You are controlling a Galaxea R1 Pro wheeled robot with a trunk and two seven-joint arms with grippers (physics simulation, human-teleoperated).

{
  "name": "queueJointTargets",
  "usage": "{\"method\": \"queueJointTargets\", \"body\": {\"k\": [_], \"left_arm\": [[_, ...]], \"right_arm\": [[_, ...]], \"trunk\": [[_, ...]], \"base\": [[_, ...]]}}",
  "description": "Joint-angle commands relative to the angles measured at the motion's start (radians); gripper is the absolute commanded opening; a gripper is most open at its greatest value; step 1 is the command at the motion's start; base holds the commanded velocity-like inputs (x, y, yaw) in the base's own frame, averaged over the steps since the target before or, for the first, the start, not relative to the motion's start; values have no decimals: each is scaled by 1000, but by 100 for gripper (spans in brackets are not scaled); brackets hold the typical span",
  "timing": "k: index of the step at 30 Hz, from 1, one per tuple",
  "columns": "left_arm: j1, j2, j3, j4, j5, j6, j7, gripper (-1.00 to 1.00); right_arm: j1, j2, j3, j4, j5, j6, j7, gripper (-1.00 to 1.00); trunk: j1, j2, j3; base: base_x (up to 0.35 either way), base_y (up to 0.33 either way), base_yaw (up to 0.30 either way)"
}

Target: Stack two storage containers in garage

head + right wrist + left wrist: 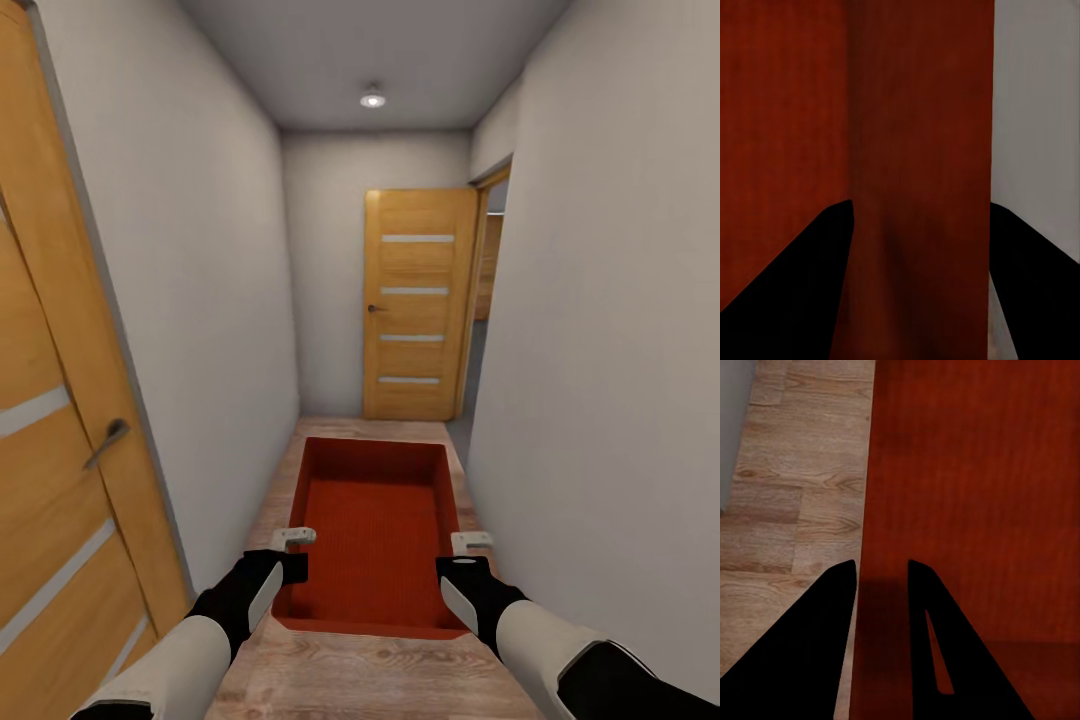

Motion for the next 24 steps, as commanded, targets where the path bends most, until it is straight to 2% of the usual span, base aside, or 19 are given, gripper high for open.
{"method": "queueJointTargets", "body": {"k": [1,24], "left_arm": [[1,-1,-9,3,9,5,9,-100],[1,-1,-9,3,9,5,9,-100]], "right_arm": [[-1,0,-15,-21,27,10,-8,-100],[-1,0,-15,-21,28,10,-8,-100]], "trunk": [[1,-1,0],[1,-1,0]], "base": [[323,0,0],[323,0,0]]}}
